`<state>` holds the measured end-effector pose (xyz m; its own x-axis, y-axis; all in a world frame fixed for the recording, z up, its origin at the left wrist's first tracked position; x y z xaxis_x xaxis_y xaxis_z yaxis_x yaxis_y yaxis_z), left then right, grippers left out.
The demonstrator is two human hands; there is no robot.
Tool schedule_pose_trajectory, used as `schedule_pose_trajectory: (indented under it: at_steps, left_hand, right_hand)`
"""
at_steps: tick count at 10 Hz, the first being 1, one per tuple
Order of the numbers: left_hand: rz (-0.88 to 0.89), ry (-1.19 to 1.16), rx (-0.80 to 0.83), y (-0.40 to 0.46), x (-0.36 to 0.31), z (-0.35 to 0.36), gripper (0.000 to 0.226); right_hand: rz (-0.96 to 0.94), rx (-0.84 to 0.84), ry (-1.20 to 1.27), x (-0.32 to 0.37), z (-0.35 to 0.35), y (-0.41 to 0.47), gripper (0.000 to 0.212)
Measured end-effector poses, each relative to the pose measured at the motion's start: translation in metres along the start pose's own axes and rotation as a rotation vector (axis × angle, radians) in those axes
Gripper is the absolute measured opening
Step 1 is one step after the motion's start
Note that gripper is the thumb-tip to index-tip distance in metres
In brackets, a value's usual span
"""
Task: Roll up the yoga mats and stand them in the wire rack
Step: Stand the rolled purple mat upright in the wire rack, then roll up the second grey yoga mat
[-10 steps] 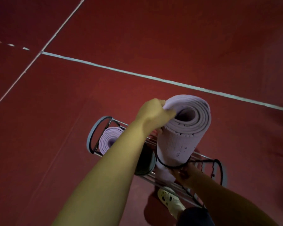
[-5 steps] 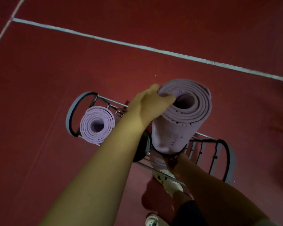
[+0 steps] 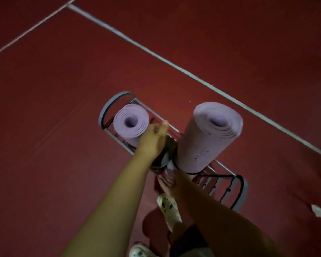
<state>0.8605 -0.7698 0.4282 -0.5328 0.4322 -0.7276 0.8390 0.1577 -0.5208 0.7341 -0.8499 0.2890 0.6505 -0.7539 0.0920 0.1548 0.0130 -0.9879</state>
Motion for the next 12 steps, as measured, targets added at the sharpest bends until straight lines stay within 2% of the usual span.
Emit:
schedule_pose_trajectory:
  at_steps: [1, 2, 3, 4, 6, 7, 9, 10, 11, 12]
  left_hand:
    - [-0.239, -0.264, -0.178, -0.024, 0.084, -0.062, 0.036]
    - [-0.479, -0.591, -0.368, -0.071, 0.168, -0.121, 0.027]
    - [-0.58, -0.751, -0.502, -0.113, 0.246, -0.166, 0.044]
    - [-0.699, -0.954, -0.664, -0.175, 0.335, -0.201, 0.046]
    - [-0.8, -1.429, -0.977, -0.317, 0.51, -0.257, 0.043]
    - [-0.819, -1.674, -1.135, -0.387, 0.61, -0.285, 0.044]
    - [-0.855, -2.054, -1.322, -0.476, 0.834, -0.322, 0.042]
    - [-0.909, -2.228, -1.37, -0.477, 0.935, -0.318, 0.043]
    - [-0.95, -2.4, -1.4, -0.448, 1.035, -0.301, 0.051]
    - [-1.002, -2.503, -1.48, -0.407, 1.126, -0.281, 0.065]
  right_hand:
    - [-0.056, 0.078, -0.483, -0.027, 0.037, -0.001, 0.019]
    - [-0.102, 0.139, -0.783, -0.073, 0.087, 0.011, 0.022]
    - [0.015, 0.199, -1.011, -0.168, 0.127, -0.022, 0.021]
    - [-0.017, 0.209, -1.343, -0.277, 0.143, -0.039, 0.031]
    - [-0.067, 0.315, -1.862, -0.519, 0.116, -0.05, 0.026]
    - [-0.031, 0.307, -1.97, -0.638, 0.087, -0.042, 0.024]
    - [0.037, 0.265, -1.949, -0.857, 0.039, 0.037, 0.035]
    - [0.134, 0.276, -1.936, -0.939, 0.015, 0.105, 0.031]
    - [0.194, 0.297, -1.964, -1.001, 0.003, 0.197, 0.018]
    - [0.021, 0.26, -2.048, -1.049, 0.034, 0.289, 0.022]
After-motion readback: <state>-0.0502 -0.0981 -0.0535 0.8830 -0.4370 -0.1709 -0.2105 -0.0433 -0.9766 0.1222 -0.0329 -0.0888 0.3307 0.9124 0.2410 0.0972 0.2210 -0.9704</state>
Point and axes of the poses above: each hand's wrist, its own y-axis towards the middle knuckle, its own z-axis out of the palm, x = y × z, the point moved 7 cm from there along y, towards the middle knuckle, and after that the axes turned 8 degrees about -x, right-handed, at the moved point
